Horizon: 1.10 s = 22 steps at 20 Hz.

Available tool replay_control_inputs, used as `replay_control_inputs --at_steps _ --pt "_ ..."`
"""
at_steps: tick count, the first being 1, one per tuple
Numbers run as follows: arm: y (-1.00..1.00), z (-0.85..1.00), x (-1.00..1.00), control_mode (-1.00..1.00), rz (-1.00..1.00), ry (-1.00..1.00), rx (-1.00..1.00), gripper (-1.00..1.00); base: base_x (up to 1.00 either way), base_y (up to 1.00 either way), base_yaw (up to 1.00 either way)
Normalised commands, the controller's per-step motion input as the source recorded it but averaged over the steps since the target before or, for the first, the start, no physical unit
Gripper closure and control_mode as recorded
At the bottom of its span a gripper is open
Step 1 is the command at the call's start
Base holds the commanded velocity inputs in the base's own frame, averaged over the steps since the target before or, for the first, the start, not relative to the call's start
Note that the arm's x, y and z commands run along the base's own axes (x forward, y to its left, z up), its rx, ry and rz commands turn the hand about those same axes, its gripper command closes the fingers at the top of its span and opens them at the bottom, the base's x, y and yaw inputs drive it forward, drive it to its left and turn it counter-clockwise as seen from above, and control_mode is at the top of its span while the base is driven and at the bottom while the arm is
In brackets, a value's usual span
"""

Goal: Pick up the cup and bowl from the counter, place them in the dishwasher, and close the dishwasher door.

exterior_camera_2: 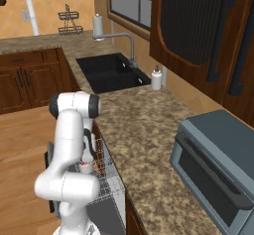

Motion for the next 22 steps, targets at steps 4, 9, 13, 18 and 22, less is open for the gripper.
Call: replay_control_inputs --at_steps 4,9,13,18,22 --pt "0.0 -0.5 0.39 -1.0 0.0 0.0 0.0 1.0 0.0 0.0 0.0" --pt "0.04 -0.57 0.48 -1.0 0.0 0.0 0.0 1.0 0.0 0.0 0.0" --pt "0.0 -0.61 0.44 -1.0 0.0 0.0 0.0 1.0 0.0 0.0 0.0" --pt "0.02 -0.71 0.16 -1.0 0.0 0.0 0.0 1.0 0.0 0.0 0.0" --pt "0.27 -0.64 0.0 -1.0 0.0 0.0 0.0 -1.0 0.0 0.0 0.0"
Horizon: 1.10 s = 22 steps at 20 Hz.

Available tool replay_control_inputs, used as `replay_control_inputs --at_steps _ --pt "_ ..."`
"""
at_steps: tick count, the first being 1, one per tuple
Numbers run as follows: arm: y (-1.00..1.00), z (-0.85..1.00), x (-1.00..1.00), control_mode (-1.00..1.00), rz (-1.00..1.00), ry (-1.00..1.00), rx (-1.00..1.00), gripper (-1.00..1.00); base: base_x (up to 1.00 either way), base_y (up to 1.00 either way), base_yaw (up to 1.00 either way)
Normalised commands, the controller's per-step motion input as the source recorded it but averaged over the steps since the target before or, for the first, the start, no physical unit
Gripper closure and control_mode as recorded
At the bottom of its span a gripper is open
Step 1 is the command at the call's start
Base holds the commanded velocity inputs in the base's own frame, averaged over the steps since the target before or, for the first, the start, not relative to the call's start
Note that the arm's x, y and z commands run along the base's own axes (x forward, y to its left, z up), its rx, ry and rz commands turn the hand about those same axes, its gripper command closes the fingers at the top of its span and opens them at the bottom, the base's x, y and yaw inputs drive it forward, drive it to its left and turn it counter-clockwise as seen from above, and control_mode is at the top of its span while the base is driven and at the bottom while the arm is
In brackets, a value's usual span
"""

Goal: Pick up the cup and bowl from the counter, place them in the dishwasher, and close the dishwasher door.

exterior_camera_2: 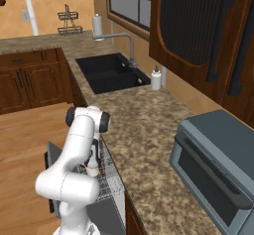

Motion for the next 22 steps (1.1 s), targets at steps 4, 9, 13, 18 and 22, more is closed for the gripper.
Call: replay_control_inputs --at_steps 4,9,13,18,22 --pt "0.03 0.03 0.0 -1.0 0.0 0.0 0.0 -1.0 0.0 0.0 0.0" --pt "0.0 0.42 0.0 -1.0 0.0 -0.05 0.0 -1.0 0.0 0.0 0.0" --pt "-0.11 0.52 0.0 -1.0 -0.01 -0.05 0.0 -1.0 0.0 0.0 0.0" --pt "-0.24 0.4 -0.29 -1.0 -0.04 -0.07 0.0 -1.0 0.0 0.0 0.0" --pt "0.0 0.98 -0.45 -1.0 -0.01 -0.12 0.0 -1.0 0.0 0.0 0.0"
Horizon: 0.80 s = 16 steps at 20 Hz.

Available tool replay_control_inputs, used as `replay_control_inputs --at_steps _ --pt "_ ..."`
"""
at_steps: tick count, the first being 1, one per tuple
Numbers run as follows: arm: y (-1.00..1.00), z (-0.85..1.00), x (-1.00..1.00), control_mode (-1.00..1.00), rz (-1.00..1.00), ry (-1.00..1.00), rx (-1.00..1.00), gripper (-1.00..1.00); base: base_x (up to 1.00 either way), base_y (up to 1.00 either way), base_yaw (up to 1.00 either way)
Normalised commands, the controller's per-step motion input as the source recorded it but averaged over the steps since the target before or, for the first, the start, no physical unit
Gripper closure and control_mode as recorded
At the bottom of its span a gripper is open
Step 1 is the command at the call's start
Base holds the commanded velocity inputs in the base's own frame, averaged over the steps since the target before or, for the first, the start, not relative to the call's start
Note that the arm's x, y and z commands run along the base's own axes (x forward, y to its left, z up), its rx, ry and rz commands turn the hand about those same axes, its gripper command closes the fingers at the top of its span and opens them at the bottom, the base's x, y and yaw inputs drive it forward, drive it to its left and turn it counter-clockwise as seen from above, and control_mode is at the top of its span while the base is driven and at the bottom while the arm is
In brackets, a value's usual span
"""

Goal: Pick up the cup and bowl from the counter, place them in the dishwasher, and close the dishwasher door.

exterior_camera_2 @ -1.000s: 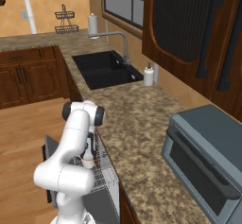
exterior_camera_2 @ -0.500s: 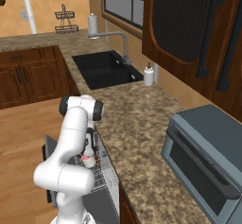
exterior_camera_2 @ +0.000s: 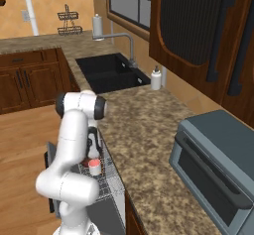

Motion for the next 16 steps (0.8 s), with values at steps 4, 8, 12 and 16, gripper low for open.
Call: replay_control_inputs --at_steps 4,8,12,16 --pt "0.04 1.0 -0.51 -1.0 0.0 -0.2 0.0 -1.0 0.0 0.0 0.0" --pt "0.11 1.0 -0.74 -1.0 0.0 -0.17 0.0 -1.0 0.0 0.0 0.0" --pt "0.09 1.0 -0.78 -1.0 0.0 -0.14 0.0 -1.0 0.0 0.0 0.0" --pt "0.01 1.0 -0.75 -1.0 0.0 -0.08 0.0 -1.0 0.0 0.0 0.0"
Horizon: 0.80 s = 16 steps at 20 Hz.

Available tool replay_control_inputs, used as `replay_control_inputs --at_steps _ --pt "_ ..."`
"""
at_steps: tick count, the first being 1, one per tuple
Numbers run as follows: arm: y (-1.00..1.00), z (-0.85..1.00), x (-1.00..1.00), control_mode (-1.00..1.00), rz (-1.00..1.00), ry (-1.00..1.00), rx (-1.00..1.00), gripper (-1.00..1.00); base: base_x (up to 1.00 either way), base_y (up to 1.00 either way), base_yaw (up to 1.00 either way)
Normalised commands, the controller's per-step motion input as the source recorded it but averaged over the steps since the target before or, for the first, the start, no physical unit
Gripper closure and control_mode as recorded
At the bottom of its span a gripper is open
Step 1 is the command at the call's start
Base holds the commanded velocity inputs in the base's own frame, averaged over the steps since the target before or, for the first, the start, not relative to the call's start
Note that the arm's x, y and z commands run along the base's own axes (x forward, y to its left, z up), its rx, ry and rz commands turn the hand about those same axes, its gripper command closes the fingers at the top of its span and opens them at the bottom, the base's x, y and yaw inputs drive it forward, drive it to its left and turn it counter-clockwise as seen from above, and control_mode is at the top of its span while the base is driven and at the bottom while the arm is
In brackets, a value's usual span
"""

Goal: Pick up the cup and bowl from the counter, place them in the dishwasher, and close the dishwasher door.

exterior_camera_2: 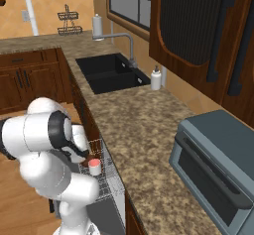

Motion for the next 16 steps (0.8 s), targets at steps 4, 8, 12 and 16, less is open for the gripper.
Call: replay_control_inputs --at_steps 4,8,12,16 --pt "0.0 1.0 -0.34 -1.0 0.0 -0.01 0.0 -1.0 0.0 0.0 0.0" --pt "0.0 1.0 -0.17 -1.0 0.04 0.02 0.0 -1.0 0.0 0.0 0.0" --pt "0.1 1.0 -0.16 -1.0 0.07 0.0 0.0 -1.0 0.0 0.0 0.0" --pt "0.14 1.0 -0.46 -1.0 0.06 0.12 0.0 -1.0 0.0 0.0 0.0"
